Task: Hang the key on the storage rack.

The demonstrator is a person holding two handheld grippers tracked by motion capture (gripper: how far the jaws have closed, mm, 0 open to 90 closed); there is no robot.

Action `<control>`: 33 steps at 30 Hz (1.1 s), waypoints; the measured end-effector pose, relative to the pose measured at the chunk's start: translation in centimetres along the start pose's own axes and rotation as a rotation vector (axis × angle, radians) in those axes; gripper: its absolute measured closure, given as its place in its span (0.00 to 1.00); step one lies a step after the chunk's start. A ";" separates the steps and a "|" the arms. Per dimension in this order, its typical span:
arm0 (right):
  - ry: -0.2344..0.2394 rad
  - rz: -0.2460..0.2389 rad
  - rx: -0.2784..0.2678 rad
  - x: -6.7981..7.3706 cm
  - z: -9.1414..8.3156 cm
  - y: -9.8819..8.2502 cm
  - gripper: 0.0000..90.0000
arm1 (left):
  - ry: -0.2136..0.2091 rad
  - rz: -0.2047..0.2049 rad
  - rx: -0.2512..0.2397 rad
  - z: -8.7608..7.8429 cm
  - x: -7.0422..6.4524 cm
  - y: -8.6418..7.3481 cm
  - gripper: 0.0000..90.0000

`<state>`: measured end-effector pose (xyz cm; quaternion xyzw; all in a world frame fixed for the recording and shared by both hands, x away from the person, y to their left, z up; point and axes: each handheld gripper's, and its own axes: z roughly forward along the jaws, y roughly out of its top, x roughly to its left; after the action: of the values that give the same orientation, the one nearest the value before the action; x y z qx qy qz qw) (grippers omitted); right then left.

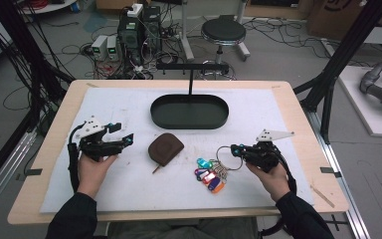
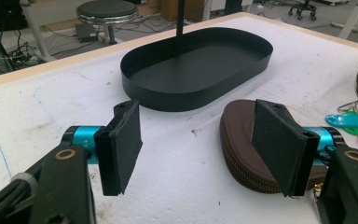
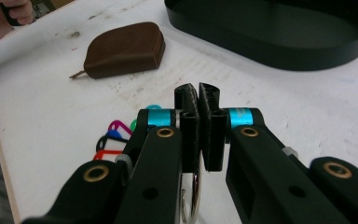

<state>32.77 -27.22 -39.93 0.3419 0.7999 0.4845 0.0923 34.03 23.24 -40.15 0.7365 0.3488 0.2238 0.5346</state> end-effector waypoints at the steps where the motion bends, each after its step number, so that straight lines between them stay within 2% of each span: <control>1: -0.002 -0.001 -0.002 0.1 -0.1 0.3 0.98 | -0.002 0.001 0.001 0.0 0.0 0.0 0.37; 5: 0.000 -0.031 -0.023 -0.1 -0.5 1.7 0.98 | -0.010 -0.001 0.006 -0.2 -0.1 -0.4 0.37; 11: 0.016 -0.049 -0.038 -0.3 -0.7 3.0 0.98 | -0.016 0.002 0.008 -0.1 -0.3 -0.4 0.37; 16: 0.028 -0.066 -0.053 -0.4 -0.8 4.4 0.98 | -0.041 -0.026 -0.005 0.0 -0.2 -0.1 0.37; 20: 0.027 -0.082 -0.064 -0.5 -0.9 5.3 0.98 | -0.031 0.030 0.008 0.0 -0.6 0.7 0.37; 22: 0.028 -0.086 -0.076 -0.6 -1.0 6.0 0.98 | -0.034 0.041 0.008 0.0 -0.7 0.8 0.37; 33: -0.004 -0.123 -0.121 -1.5 -1.5 10.2 0.98 | -0.043 0.035 0.004 -0.9 -0.9 0.4 0.37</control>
<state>37.83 -26.23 -30.84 0.2870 0.7885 0.5245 0.1440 32.93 23.07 -39.47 0.7483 0.3249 0.2165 0.5363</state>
